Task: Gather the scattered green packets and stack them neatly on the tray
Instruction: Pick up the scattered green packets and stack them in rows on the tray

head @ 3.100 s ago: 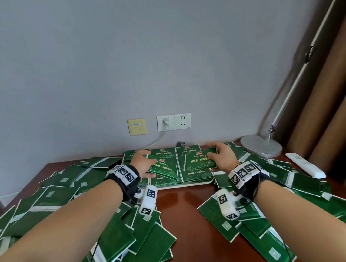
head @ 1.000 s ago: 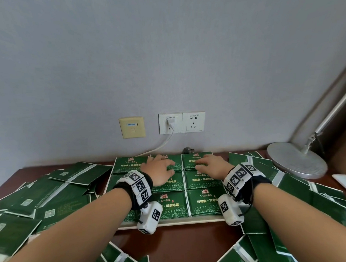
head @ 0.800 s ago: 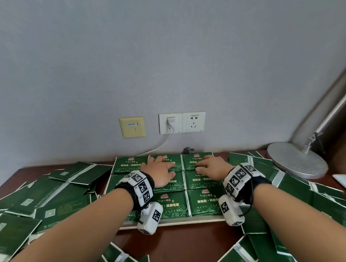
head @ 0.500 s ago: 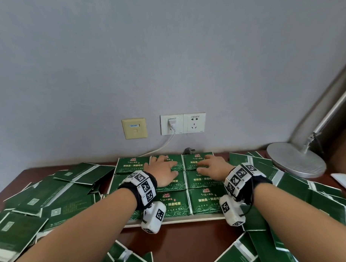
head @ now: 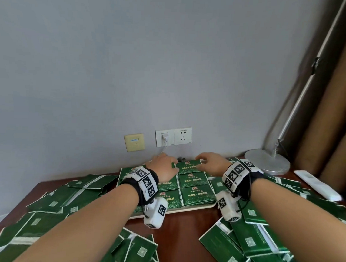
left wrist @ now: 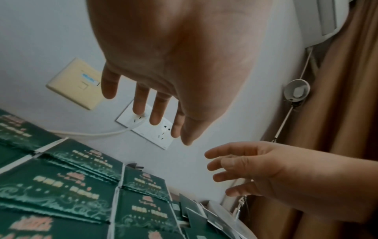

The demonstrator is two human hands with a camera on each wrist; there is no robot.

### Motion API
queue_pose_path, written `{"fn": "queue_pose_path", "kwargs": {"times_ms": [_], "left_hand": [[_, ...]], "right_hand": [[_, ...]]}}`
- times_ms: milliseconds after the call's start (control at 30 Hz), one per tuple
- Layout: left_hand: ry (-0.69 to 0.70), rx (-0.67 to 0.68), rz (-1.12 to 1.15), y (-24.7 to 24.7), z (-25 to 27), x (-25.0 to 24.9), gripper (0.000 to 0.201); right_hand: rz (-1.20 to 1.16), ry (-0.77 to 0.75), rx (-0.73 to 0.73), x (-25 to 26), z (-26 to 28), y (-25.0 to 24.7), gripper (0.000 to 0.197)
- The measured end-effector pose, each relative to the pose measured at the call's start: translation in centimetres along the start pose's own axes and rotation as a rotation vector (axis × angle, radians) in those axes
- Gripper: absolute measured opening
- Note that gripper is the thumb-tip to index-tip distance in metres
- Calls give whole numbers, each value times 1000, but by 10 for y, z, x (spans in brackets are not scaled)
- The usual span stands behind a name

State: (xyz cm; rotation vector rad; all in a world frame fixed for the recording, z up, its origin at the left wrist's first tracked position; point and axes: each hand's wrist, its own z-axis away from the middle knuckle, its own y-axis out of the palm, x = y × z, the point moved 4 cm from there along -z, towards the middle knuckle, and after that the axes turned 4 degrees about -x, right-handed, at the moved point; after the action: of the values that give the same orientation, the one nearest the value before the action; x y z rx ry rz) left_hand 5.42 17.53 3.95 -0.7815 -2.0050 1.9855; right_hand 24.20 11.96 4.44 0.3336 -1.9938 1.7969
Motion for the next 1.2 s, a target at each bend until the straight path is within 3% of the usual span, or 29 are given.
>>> {"fn": "queue_pose_path", "kwargs": {"times_ms": [367, 667, 933, 1067, 1200], "left_hand": [[115, 5, 41, 5, 35, -88, 44], [229, 88, 142, 57, 36, -168, 42], [249, 136, 145, 102, 25, -198, 43], [237, 165, 102, 116, 19, -199, 48], [213, 171, 65, 126, 14, -197, 55]], "right_hand": [[-11, 69, -123, -46, 88, -46, 48], [-10, 186, -135, -129, 153, -66, 50], [44, 298, -140, -181, 180, -69, 49], [92, 306, -60, -189, 184, -58, 48], [160, 321, 102, -189, 182, -40, 64]]}}
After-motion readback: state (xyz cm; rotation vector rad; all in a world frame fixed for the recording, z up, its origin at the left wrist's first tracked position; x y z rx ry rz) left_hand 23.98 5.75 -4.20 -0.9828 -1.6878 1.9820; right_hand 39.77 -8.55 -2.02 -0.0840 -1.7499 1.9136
